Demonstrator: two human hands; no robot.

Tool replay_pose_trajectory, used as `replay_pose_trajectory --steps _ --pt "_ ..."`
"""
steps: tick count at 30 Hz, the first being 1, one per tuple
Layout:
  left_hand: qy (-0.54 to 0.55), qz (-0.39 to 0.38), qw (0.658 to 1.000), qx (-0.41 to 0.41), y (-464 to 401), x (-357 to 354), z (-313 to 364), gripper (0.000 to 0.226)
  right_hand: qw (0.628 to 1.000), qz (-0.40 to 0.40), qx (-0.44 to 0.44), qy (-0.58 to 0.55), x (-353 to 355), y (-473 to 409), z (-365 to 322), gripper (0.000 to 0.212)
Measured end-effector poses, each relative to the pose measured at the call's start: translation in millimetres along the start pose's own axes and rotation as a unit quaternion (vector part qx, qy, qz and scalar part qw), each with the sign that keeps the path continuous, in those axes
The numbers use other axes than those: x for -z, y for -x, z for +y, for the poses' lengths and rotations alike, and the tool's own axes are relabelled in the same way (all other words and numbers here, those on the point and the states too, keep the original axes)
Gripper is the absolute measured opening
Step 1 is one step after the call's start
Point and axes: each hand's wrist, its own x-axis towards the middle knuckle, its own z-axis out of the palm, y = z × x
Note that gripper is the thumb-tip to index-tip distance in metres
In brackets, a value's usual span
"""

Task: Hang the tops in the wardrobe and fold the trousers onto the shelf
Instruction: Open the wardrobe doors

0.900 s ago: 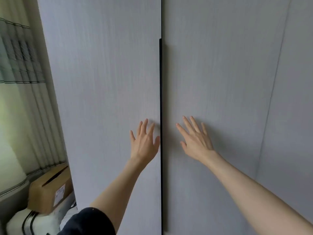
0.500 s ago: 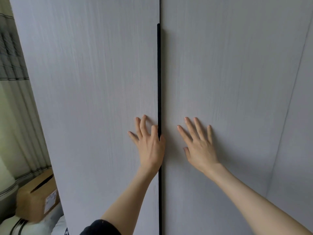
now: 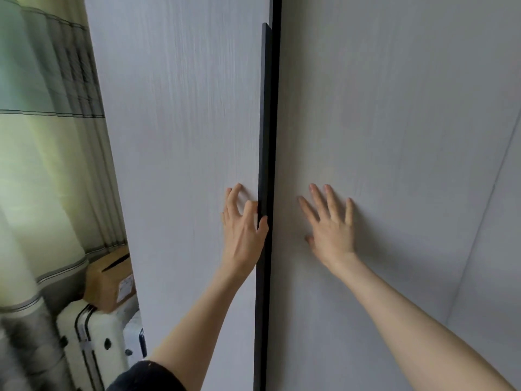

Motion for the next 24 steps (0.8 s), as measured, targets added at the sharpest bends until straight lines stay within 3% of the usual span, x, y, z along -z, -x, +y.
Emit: replay_pose_trajectory --steps 3,5,6,8,9,11,15,18,22,24 --pt "-0.014 -0.019 1.0 0.007 10 16 6 0.012 0.997 -0.038 -0.017 -0.072 14 1 -12 0.086" --pt "-0.026 -0.024 0.999 0.018 17 27 13 0.013 0.962 -0.065 -0.031 -0.264 25 10 -31 0.072" --pt "-0.027 -0.025 0.999 0.023 19 29 15 0.014 0.908 -0.094 -0.04 -0.406 29 15 -42 0.065" --pt "-0.034 -0.026 0.999 0.029 22 37 18 0.014 0.749 -0.169 -0.03 -0.64 38 30 -63 0.054" --pt "-0.04 -0.027 0.998 0.027 24 40 19 0.014 0.698 -0.183 -0.027 -0.691 41 37 -70 0.051" --pt "-0.063 -0.029 0.997 0.019 28 48 20 0.014 0.656 -0.203 -0.036 -0.726 47 47 -73 0.049" --pt "-0.109 -0.052 0.993 0.021 36 67 18 0.019 0.644 -0.245 -0.024 -0.724 66 54 -67 0.047" --pt "-0.151 -0.086 0.985 0.001 43 91 12 0.035 0.629 -0.28 -0.015 -0.725 85 65 -66 0.048" --pt "-0.047 -0.114 0.991 0.041 60 131 14 0.061 0.615 -0.317 -0.006 -0.722 107 81 -76 0.053" --pt "0.009 -0.125 0.99 0.067 71 153 17 0.063 0.611 -0.326 0.003 -0.722 121 89 -88 0.053"
